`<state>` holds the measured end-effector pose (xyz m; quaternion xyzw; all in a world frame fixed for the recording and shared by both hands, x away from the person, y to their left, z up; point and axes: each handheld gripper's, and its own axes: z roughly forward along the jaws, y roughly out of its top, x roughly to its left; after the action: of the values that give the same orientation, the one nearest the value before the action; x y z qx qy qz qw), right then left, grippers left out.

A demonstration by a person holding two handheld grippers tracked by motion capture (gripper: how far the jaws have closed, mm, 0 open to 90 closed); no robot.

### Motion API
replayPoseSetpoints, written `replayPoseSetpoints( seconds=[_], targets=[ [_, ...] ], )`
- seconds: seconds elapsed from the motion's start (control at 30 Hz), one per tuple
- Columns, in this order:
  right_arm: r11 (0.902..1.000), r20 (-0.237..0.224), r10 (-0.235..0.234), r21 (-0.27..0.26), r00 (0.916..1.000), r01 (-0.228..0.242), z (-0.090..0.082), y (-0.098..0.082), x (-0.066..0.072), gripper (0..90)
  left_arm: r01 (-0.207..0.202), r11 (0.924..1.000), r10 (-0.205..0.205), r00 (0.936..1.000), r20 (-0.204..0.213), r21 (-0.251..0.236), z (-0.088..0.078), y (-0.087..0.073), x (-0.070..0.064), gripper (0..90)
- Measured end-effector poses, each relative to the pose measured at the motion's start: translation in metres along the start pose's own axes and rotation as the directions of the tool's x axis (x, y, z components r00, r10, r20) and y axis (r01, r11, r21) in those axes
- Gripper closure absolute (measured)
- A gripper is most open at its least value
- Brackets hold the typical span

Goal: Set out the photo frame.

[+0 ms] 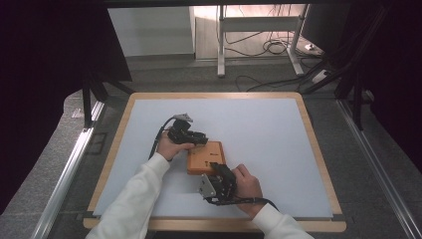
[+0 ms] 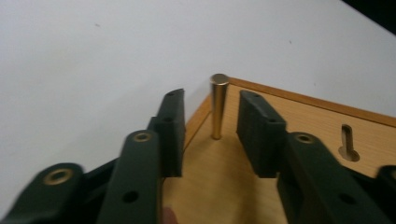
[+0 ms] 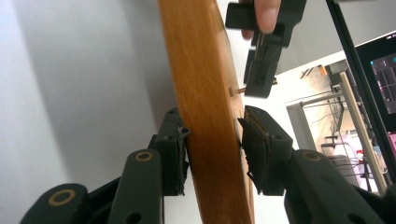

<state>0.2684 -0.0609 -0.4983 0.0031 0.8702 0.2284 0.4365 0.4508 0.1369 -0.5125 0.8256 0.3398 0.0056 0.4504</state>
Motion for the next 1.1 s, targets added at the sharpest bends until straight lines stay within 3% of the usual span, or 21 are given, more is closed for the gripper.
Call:
replayPoseSetpoints(
  seconds=[0.17,0.43,0.73,0.87,1.1],
  targets=[
    [0.9999,0.002,0.012,0.001,0.9999,-0.012,-0.003,0.001,-0.009,65.0,0.028,0.9966,-0.030,0.9991,-0.028,-0.078,-0.023,-0.003,0.006,52.3],
    [0.9996,0.012,0.028,0.003,0.9995,-0.028,-0.006,0.001,-0.025,68.6,0.024,0.9868,-0.039,0.9953,-0.089,-0.160,-0.055,-0.013,0.007,49.8],
    [0.9988,-0.022,0.049,0.007,0.9985,-0.049,-0.005,0.003,-0.043,69.8,0.026,0.9855,-0.046,0.9923,-0.115,-0.168,-0.069,-0.029,0.012,49.6],
    [0.9989,-0.041,0.047,0.006,0.9981,-0.046,-0.004,0.005,-0.050,69.9,0.025,0.9859,-0.045,0.9920,-0.118,-0.166,-0.071,-0.034,0.011,49.3],
    [0.9967,-0.072,0.081,-0.001,0.9941,-0.081,-0.001,0.006,-0.061,69.9,0.017,0.9875,-0.036,0.9917,-0.124,-0.156,-0.073,-0.040,0.010,49.3]
  ],
)
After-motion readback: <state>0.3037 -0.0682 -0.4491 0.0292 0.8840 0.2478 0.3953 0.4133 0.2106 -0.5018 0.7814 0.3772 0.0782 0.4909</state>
